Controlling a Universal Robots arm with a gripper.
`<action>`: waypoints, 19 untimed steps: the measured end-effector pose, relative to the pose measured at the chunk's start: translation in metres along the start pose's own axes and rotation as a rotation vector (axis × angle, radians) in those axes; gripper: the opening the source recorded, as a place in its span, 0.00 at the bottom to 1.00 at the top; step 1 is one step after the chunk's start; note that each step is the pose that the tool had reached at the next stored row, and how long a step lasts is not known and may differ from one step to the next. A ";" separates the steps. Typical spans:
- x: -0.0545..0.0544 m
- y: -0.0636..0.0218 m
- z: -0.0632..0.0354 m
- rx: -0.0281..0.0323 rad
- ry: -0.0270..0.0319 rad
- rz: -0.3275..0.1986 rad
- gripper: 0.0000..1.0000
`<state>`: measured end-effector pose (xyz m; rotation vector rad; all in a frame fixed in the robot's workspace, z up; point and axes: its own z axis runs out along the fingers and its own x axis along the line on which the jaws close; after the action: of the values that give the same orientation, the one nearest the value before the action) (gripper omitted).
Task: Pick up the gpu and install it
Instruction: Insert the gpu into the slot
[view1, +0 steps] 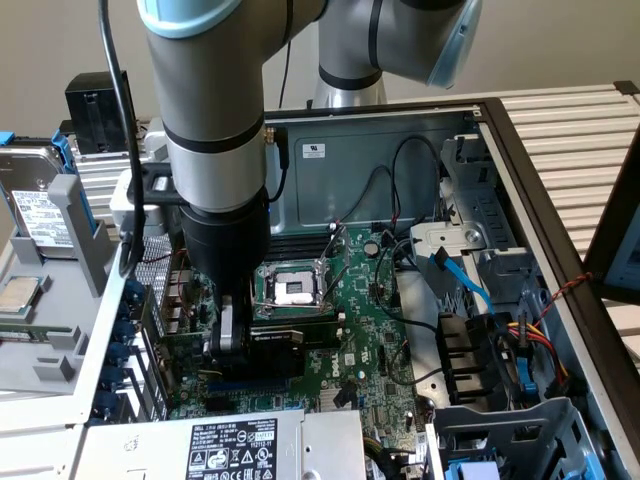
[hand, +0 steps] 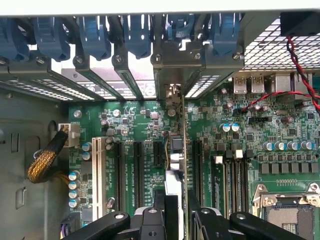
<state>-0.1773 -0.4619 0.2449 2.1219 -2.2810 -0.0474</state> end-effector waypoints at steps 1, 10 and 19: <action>0.000 0.0000 0.0000 0.0000 0.0000 0.000 0.28; 0.000 -0.0004 0.0003 -0.0001 -0.0001 0.005 0.28; 0.000 -0.0017 0.0008 0.0000 -0.0002 0.007 0.28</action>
<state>-0.1756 -0.4619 0.2440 2.1143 -2.2880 -0.0476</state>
